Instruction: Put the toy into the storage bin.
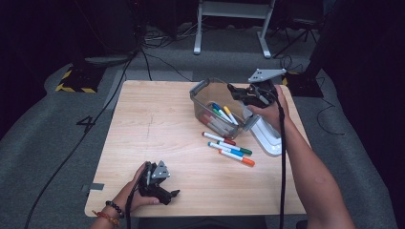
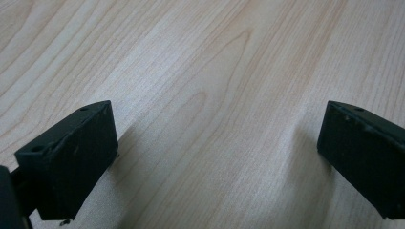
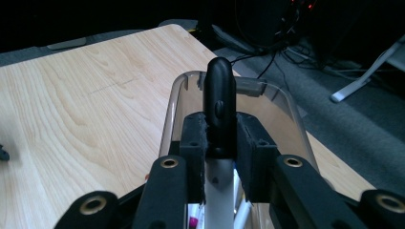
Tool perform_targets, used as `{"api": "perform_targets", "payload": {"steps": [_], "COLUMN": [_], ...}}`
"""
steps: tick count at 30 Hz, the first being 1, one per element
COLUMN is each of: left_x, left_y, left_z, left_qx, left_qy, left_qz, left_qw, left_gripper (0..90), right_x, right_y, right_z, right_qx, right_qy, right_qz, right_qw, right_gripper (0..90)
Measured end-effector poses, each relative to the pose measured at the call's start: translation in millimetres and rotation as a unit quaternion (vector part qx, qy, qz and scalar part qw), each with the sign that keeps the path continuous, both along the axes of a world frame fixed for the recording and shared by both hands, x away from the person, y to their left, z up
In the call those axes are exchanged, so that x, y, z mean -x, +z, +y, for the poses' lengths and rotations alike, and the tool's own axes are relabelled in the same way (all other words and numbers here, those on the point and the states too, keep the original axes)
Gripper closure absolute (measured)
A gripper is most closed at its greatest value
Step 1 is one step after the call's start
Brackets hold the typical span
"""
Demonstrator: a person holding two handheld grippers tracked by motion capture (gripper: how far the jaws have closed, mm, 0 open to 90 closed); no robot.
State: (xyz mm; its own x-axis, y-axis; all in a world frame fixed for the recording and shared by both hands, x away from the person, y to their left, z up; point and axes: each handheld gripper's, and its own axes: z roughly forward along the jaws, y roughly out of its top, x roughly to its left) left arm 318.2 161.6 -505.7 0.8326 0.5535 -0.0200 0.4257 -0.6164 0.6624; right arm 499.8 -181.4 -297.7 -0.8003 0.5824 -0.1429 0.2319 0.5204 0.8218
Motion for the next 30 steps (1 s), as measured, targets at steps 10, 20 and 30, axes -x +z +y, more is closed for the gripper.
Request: {"api": "perform_targets", "payload": {"steps": [10, 20, 30], "left_x": [0.0, 0.1, 0.1], "left_y": [0.0, 0.0, 0.0], "left_z": [0.0, 0.0, 0.1], "left_qx": [0.0, 0.0, 0.0], "left_qy": [0.0, 0.0, -0.001], "left_qz": [0.0, 0.0, 0.0], "left_qw": [1.0, 1.0, 1.0], "left_gripper": [0.3, 0.3, 0.3], "right_x": [-46.2, -71.5, -69.7], "right_y": [-27.7, -73.9, -92.5], "right_z": [42.9, 67.9, 78.5], "right_qx": [0.049, 0.119, 0.18], "right_qy": [-0.022, -0.029, -0.011], "right_qz": [0.043, 0.118, 0.168], "right_qw": [0.9976, 0.9854, 0.9692], "right_gripper": [74.5, 74.5, 74.5]}}
